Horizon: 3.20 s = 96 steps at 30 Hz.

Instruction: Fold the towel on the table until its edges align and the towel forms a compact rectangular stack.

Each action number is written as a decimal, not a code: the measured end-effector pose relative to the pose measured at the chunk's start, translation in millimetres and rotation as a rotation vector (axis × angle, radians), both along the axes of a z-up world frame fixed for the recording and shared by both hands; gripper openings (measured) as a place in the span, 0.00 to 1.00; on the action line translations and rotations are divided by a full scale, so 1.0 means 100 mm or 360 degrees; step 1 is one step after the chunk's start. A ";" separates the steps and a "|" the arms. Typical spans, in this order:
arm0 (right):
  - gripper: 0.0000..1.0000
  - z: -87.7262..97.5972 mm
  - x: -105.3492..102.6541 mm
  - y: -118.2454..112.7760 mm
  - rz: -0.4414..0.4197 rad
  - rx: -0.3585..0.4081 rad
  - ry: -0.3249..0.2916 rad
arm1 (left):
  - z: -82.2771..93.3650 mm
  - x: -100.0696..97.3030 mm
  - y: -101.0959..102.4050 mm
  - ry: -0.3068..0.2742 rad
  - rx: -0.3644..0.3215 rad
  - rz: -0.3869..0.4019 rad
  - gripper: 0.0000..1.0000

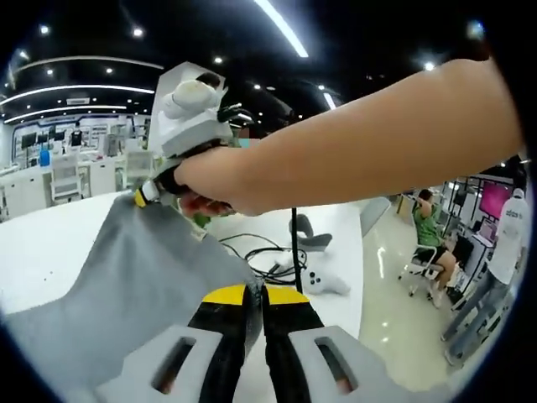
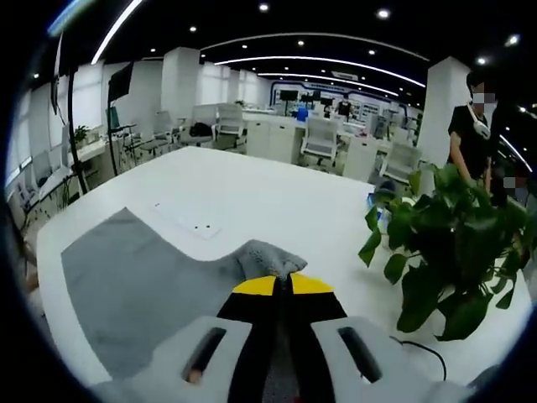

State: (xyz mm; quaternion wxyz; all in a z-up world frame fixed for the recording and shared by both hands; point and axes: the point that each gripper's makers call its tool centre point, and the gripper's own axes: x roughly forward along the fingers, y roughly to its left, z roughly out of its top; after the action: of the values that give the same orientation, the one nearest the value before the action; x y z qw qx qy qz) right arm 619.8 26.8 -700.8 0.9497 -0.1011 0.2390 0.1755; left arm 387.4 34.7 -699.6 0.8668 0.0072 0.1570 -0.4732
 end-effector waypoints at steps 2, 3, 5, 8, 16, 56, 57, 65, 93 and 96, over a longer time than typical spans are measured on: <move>0.01 0.07 -0.01 0.07 -0.0001 -0.0005 -0.0002 | 0.08 0.00 0.11 -0.0024 -0.0005 0.0001 0.06; 0.01 0.10 -0.01 0.11 0.0000 -0.0007 -0.0003 | 0.12 0.00 0.16 -0.0032 -0.0009 0.0002 0.06; 0.01 0.16 -0.02 0.19 -0.0001 -0.0017 0.0002 | 0.21 0.00 0.29 -0.0057 -0.0020 0.0010 0.06; 0.01 0.24 -0.03 0.31 -0.0011 -0.0010 0.0018 | 0.33 0.01 0.48 -0.0089 -0.0035 0.0024 0.06; 0.01 0.51 -0.03 0.71 -0.0016 -0.0007 0.0029 | 0.60 0.10 1.09 -0.0169 -0.0078 0.0083 0.06; 0.01 0.86 0.16 3.25 0.0225 0.0048 0.0049 | 0.82 0.03 3.52 -0.0234 -0.0300 0.0498 0.06; 0.01 0.84 0.15 3.31 0.0228 0.0046 0.0053 | 0.80 0.03 3.57 -0.0240 -0.0290 0.0504 0.06; 0.02 0.61 0.12 3.63 0.0256 0.0030 0.0064 | 0.49 0.01 3.90 -0.0187 -0.0247 0.0572 0.06; 0.02 -0.08 0.02 4.63 0.0486 -0.0076 0.0102 | -0.28 -0.15 4.65 -0.0031 -0.0132 0.0807 0.07; 0.03 -0.14 0.05 4.71 0.0513 -0.0052 0.0101 | -0.36 -0.15 4.73 -0.0044 -0.0104 0.0833 0.07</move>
State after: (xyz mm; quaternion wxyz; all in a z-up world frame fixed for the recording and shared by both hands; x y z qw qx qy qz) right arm 625.2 497.3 -715.0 0.8994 -0.1481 0.2523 0.3247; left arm 372.0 507.4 -735.5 0.9616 -0.0551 0.1262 -0.2374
